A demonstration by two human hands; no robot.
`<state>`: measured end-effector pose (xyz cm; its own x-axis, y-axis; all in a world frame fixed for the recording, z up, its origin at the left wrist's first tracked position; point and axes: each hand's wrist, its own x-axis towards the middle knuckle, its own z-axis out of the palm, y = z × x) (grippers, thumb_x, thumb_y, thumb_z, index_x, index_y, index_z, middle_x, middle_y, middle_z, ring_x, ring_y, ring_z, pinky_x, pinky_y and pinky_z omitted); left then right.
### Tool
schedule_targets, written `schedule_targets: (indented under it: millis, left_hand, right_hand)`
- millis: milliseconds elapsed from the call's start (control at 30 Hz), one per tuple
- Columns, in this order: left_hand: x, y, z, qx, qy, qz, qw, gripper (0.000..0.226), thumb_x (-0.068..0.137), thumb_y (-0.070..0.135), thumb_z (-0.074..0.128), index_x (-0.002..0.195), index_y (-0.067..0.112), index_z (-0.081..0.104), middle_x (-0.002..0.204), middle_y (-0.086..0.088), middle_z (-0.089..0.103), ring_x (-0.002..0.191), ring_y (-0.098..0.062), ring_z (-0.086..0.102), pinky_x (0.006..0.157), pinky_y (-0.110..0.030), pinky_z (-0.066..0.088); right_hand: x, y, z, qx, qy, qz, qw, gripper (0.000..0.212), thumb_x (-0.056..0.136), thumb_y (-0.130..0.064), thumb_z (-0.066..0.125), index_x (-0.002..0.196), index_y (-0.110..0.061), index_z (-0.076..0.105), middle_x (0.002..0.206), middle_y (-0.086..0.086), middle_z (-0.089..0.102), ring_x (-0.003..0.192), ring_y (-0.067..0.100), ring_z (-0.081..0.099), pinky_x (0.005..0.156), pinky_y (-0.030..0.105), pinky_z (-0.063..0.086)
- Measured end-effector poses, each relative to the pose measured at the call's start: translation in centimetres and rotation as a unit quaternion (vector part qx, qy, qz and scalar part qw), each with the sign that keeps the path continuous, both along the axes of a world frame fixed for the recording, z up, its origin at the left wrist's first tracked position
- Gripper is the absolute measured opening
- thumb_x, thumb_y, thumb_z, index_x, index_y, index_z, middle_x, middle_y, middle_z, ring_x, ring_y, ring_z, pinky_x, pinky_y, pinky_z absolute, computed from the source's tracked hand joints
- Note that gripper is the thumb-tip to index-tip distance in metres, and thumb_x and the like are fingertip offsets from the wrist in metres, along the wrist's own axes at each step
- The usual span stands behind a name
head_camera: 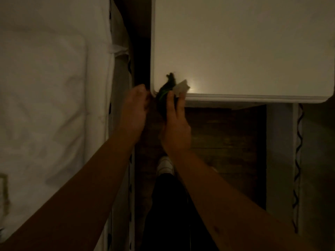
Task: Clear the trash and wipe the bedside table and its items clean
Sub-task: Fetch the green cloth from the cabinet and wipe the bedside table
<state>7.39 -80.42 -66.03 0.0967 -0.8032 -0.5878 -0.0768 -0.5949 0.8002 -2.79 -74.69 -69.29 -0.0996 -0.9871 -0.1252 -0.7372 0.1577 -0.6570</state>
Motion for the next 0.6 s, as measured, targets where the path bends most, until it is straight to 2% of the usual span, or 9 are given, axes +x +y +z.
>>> schedule_targets:
  millis: [67, 133, 200, 233, 300, 433, 500, 533, 600]
  left_hand:
    - [1.0, 0.7, 0.2, 0.046, 0.015, -0.023, 0.999, 0.025, 0.099, 0.040, 0.046, 0.113, 0.029, 0.063, 0.114, 0.003, 0.066, 0.107, -0.012, 0.062, 0.100, -0.040, 0.046]
    - [2.0, 1.0, 0.8, 0.055, 0.068, 0.002, 0.996, 0.024, 0.096, 0.041, 0.052, 0.115, 0.032, 0.065, 0.115, 0.004, 0.068, 0.108, -0.012, 0.064, 0.102, -0.041, 0.046]
    - [2.8, 0.9, 1.6, 0.026, 0.083, 0.009, 0.996, 0.031, 0.093, 0.032, 0.058, 0.122, 0.022, 0.063, 0.120, -0.004, 0.067, 0.111, -0.018, 0.064, 0.102, -0.045, 0.046]
    - [2.9, 0.7, 2.1, 0.013, 0.094, 0.000, 0.996, 0.034, 0.091, 0.028, 0.061, 0.124, 0.018, 0.062, 0.121, -0.006, 0.067, 0.111, -0.020, 0.064, 0.102, -0.046, 0.046]
    - [3.8, 0.4, 3.5, -0.009, 0.107, -0.031, 0.994, 0.036, 0.084, 0.025, 0.067, 0.120, 0.023, 0.061, 0.120, -0.005, 0.067, 0.111, -0.019, 0.064, 0.100, -0.045, 0.048]
    - [5.3, -0.6, 6.5, -0.052, 0.075, -0.066, 0.994, 0.024, 0.083, 0.025, 0.069, 0.102, 0.037, 0.061, 0.110, 0.000, 0.069, 0.103, -0.019, 0.067, 0.093, -0.043, 0.053]
    - [6.3, -1.2, 7.9, -0.090, 0.047, -0.052, 0.994, 0.017, 0.087, 0.016, 0.068, 0.095, 0.031, 0.063, 0.100, 0.001, 0.070, 0.095, -0.016, 0.068, 0.089, -0.038, 0.054]
    - [6.8, -1.3, 8.6, -0.108, 0.041, -0.045, 0.992, 0.017, 0.088, 0.013, 0.066, 0.095, 0.028, 0.062, 0.096, 0.004, 0.070, 0.092, -0.011, 0.068, 0.085, -0.031, 0.055]
    - [7.4, -1.2, 10.0, -0.140, 0.034, -0.030, 0.989, 0.019, 0.089, 0.011, 0.065, 0.096, 0.028, 0.061, 0.095, 0.008, 0.069, 0.089, -0.004, 0.067, 0.080, -0.022, 0.053]
  right_hand:
    - [1.6, -0.5, 0.7, -0.009, -0.023, 0.077, 0.997, 0.096, 0.079, 0.001, 0.067, 0.151, -0.030, 0.013, 0.161, 0.005, 0.005, 0.088, 0.030, 0.065, 0.053, 0.028, 0.048]
    - [2.3, -1.2, 1.7, -0.017, -0.087, 0.108, 0.990, 0.088, 0.079, 0.001, 0.067, 0.151, -0.023, 0.023, 0.160, -0.001, -0.003, 0.109, 0.026, 0.060, 0.066, 0.019, 0.048]
    - [2.3, -2.3, 2.7, -0.021, -0.160, 0.092, 0.983, 0.086, 0.079, 0.002, 0.067, 0.151, -0.014, 0.023, 0.158, 0.003, -0.009, 0.137, 0.011, 0.027, 0.089, 0.002, 0.034]
    - [2.0, -2.8, 3.3, -0.021, -0.181, 0.077, 0.980, 0.085, 0.079, 0.003, 0.067, 0.150, -0.010, 0.022, 0.158, 0.008, -0.011, 0.138, 0.004, 0.013, 0.096, -0.001, 0.026]
    - [2.0, -3.8, 5.0, 0.006, -0.203, 0.062, 0.977, 0.083, 0.082, 0.005, 0.064, 0.150, -0.007, 0.019, 0.158, 0.014, -0.011, 0.134, -0.006, 0.005, 0.098, -0.003, 0.019]
    - [2.1, -5.3, 9.3, 0.048, -0.236, 0.066, 0.968, 0.092, 0.079, 0.003, 0.069, 0.150, -0.014, 0.013, 0.157, 0.012, 0.004, 0.125, -0.024, 0.012, 0.095, -0.003, 0.025]
    - [2.0, -5.9, 11.1, 0.082, -0.300, 0.071, 0.948, 0.096, 0.079, -0.001, 0.074, 0.150, -0.019, 0.012, 0.149, 0.001, 0.022, 0.131, -0.011, 0.026, 0.104, 0.013, 0.033]
    - [1.8, -6.4, 12.0, 0.109, -0.337, 0.069, 0.933, 0.091, 0.081, -0.004, 0.073, 0.149, -0.020, 0.016, 0.143, -0.005, 0.033, 0.130, -0.003, 0.036, 0.104, 0.021, 0.039]
    - [1.5, -7.4, 13.4, 0.169, -0.359, 0.079, 0.914, 0.064, 0.085, -0.014, 0.071, 0.139, -0.024, 0.039, 0.122, -0.015, 0.057, 0.110, -0.004, 0.057, 0.086, 0.019, 0.051]
